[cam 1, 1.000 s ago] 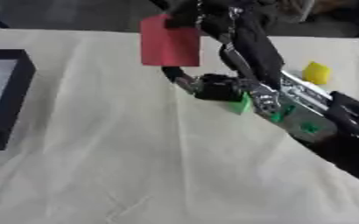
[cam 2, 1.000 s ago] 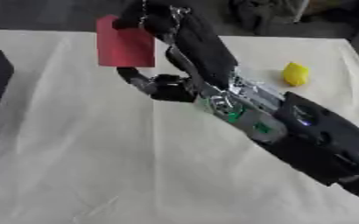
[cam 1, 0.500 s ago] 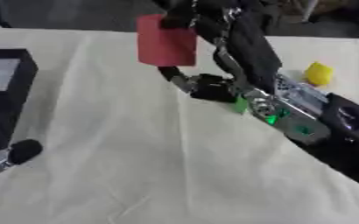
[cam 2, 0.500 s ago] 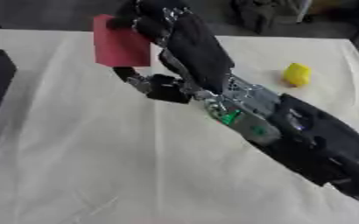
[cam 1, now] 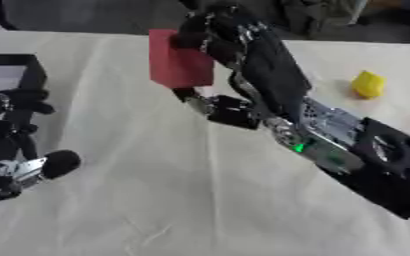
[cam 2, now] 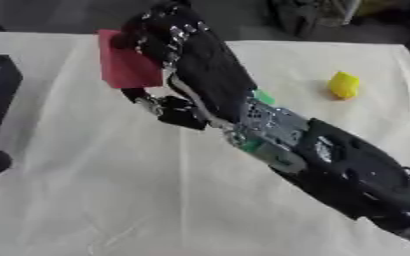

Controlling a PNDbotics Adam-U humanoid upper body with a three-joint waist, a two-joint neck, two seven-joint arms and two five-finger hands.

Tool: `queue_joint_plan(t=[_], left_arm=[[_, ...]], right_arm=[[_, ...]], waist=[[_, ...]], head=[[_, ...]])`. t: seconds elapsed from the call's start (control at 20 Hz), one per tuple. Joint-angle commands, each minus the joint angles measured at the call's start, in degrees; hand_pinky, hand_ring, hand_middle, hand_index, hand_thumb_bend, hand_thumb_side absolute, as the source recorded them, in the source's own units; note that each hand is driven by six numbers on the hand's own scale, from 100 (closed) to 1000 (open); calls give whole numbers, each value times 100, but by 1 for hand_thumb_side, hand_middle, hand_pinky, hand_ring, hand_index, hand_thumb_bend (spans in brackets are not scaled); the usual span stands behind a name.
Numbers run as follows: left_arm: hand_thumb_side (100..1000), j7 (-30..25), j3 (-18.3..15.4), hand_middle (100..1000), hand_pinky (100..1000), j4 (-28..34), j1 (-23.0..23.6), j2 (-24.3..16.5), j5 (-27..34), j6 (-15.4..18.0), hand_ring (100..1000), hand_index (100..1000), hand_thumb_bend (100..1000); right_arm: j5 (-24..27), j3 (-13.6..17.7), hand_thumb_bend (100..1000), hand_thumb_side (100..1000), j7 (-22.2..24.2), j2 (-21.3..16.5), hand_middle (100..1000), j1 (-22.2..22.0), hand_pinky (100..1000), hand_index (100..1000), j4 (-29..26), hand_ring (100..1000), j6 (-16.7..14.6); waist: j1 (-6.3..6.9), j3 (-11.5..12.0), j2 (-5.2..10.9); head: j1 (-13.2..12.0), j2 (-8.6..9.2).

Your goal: Pick up the objects with one hand, pass them to the other hand, and then place them into the box on the other side of the table.

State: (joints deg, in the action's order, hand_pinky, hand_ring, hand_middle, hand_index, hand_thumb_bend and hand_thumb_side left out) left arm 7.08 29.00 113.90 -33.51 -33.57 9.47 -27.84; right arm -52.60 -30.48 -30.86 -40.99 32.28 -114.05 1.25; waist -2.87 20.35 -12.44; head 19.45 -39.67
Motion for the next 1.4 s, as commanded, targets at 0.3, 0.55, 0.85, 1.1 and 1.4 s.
queue_joint_plan(t=[0.3, 0.55, 0.85, 1.1, 1.4], left_arm=[[515, 36, 48, 714, 837, 69, -423, 316, -65, -201, 359, 850, 922], [511, -17, 53, 714, 839, 69, -573, 537, 13, -366, 356, 850, 952], [518, -210, 145, 719, 842, 69, -737, 569, 310, -536, 369, 852, 973], [521, -426, 177, 726, 846, 69, -923, 543, 523, -859, 387, 855, 972], [536, -436, 130, 725, 849, 69, -1160, 568, 691, -1223, 391, 854, 999]], right_arm=[[-172, -58, 100, 100, 50, 106, 551, 86, 764, 485, -55, 387, 107], [-77, -57, 100, 100, 76, 230, 550, 61, 759, 482, -55, 383, 180], [-9, 3, 100, 100, 133, 394, 549, 80, 756, 479, -55, 380, 247], [31, 97, 100, 100, 248, 519, 549, 97, 753, 479, -55, 376, 166], [260, 205, 100, 100, 539, 652, 553, 99, 747, 476, -55, 368, -143]], waist=[[25, 28, 61], [7, 26, 63], [0, 27, 54], [-12, 35, 61], [-28, 38, 54]], head=[[-17, 36], [-56, 55], [-83, 85], [-115, 142], [-152, 169]])
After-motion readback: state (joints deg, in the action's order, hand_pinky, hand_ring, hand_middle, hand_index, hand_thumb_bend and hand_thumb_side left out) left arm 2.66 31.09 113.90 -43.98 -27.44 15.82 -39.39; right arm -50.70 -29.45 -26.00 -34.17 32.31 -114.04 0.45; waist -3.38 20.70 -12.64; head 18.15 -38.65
